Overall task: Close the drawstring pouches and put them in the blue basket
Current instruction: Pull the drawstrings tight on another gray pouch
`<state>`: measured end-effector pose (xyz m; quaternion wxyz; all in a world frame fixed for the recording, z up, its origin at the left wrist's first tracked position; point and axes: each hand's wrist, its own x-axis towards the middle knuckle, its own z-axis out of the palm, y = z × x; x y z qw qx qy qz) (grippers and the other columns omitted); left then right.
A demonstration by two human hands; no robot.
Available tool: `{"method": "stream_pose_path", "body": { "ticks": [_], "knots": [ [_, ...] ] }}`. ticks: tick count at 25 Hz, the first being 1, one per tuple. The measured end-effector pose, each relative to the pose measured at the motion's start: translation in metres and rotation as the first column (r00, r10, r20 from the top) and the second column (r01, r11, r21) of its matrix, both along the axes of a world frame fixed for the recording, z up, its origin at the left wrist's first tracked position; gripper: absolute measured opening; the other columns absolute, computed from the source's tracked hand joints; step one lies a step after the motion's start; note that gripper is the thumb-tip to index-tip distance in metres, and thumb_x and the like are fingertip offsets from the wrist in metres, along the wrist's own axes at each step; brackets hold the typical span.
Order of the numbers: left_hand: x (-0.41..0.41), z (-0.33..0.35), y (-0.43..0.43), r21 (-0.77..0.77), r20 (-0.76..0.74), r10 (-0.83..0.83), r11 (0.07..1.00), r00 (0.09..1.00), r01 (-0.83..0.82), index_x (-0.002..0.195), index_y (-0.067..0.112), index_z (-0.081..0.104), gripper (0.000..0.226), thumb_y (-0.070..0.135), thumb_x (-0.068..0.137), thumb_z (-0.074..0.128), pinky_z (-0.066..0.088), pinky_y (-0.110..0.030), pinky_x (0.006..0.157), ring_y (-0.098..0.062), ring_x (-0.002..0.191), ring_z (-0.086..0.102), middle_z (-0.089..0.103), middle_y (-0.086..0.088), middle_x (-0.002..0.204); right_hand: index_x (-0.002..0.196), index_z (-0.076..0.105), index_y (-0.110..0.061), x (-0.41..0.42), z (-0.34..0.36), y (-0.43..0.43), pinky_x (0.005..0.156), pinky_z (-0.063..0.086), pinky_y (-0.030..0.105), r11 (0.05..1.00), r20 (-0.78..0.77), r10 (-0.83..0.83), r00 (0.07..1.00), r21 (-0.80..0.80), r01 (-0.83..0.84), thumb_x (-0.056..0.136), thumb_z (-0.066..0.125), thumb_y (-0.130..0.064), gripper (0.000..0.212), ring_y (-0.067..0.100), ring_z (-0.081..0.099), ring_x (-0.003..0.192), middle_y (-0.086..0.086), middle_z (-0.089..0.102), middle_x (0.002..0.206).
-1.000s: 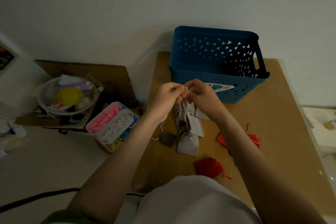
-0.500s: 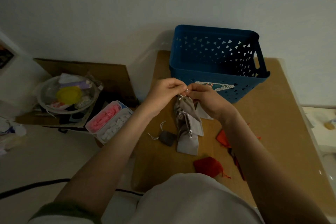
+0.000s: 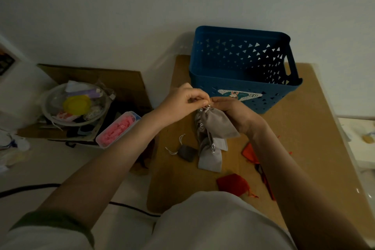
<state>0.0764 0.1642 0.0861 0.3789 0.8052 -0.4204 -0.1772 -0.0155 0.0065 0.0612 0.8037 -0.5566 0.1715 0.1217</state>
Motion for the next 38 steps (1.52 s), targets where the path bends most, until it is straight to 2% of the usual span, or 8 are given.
{"method": "stream_pose_path", "body": {
  "ticks": [5,10,15,19,23,28,31,38],
  "knots": [
    [0.001,0.007,-0.003,0.100,0.038,-0.026,0.995,0.999,0.022,0.092,0.022,0.068,0.006,0.026,0.088,0.065,0.039,-0.013,0.070,0.003,0.079,0.050,0.053,0.012,0.084,0.083,0.060,-0.012,0.000,0.002,0.004,0.076,0.038,0.033,0.952,0.012,0.065,0.998,-0.300,-0.058,0.097,0.046,-0.007,0.020,0.018,0.050,0.080,0.007,0.056,0.082],
    [-0.001,0.000,-0.011,0.195,0.144,-0.023,0.981,0.989,-0.006,0.087,0.020,0.063,0.003,0.017,0.087,0.064,0.036,-0.019,0.067,0.000,0.078,0.045,0.047,0.014,0.080,0.085,0.051,-0.010,0.012,0.011,0.012,0.073,0.027,0.027,0.419,-0.026,0.202,0.979,-0.901,-0.110,0.098,0.041,-0.007,0.016,0.020,0.044,0.087,-0.004,0.043,0.078],
    [-0.011,-0.007,-0.023,0.289,0.313,0.016,0.951,0.950,-0.111,0.099,0.017,0.056,0.012,0.011,0.089,0.053,0.045,-0.034,0.079,-0.028,0.096,0.051,0.050,-0.011,0.099,0.103,0.053,-0.005,0.019,-0.008,0.014,0.097,0.035,0.050,0.238,-0.141,0.189,0.972,-0.954,-0.184,0.095,0.042,-0.011,0.015,0.033,0.046,0.111,0.018,0.051,0.112],
    [-0.033,-0.002,-0.035,0.400,0.512,-0.020,0.890,0.858,-0.218,0.133,0.009,0.042,0.038,0.008,0.095,0.046,0.035,-0.034,0.087,-0.033,0.111,0.042,0.052,-0.018,0.114,0.105,0.058,0.003,0.018,-0.008,0.022,0.086,0.044,0.042,0.444,-0.029,0.137,0.990,-0.892,-0.087,0.090,0.043,-0.001,0.022,0.034,0.054,0.101,0.018,0.057,0.108],
    [-0.030,-0.007,-0.033,0.152,0.798,0.018,0.961,0.602,-0.231,0.077,0.007,0.064,0.023,0.001,0.059,0.076,0.041,-0.029,0.057,-0.024,0.066,0.057,0.058,-0.006,0.057,0.096,0.059,0.011,0.018,-0.002,0.024,0.073,0.043,0.038,0.623,0.122,0.000,0.993,-0.776,0.096,0.089,0.045,0.005,0.017,0.034,0.057,0.089,0.026,0.062,0.097],
    [-0.020,-0.032,-0.020,-0.122,0.774,0.150,0.989,0.615,-0.089,0.084,0.006,0.061,0.014,-0.001,0.075,0.069,0.040,-0.033,0.060,-0.025,0.068,0.053,0.059,-0.006,0.064,0.104,0.060,0.003,0.010,0.008,0.021,0.072,0.041,0.031,0.923,0.037,-0.132,0.991,-0.361,0.136,0.100,0.040,-0.019,0.029,0.021,0.052,0.082,0.013,0.056,0.089],
    [-0.020,-0.036,-0.014,-0.195,0.804,0.173,0.981,0.568,-0.023,0.084,0.008,0.060,0.010,0.003,0.080,0.067,0.035,-0.031,0.064,-0.021,0.071,0.047,0.060,-0.005,0.068,0.080,0.061,-0.009,0.008,0.012,0.019,0.070,0.042,0.029,0.957,0.026,-0.174,0.984,-0.233,0.175,0.101,0.040,-0.028,0.036,0.016,0.054,0.072,0.005,0.059,0.074],
    [-0.018,-0.037,-0.012,-0.291,0.854,0.231,0.955,0.466,0.059,0.095,0.005,0.063,0.014,0.006,0.083,0.070,0.034,-0.030,0.066,-0.018,0.075,0.046,0.065,-0.007,0.077,0.078,0.059,-0.009,0.007,0.008,0.012,0.071,0.043,0.027,0.971,-0.022,-0.224,0.974,0.079,0.225,0.098,0.042,-0.007,0.025,0.011,0.049,0.063,0.001,0.055,0.063]
  ]
}}
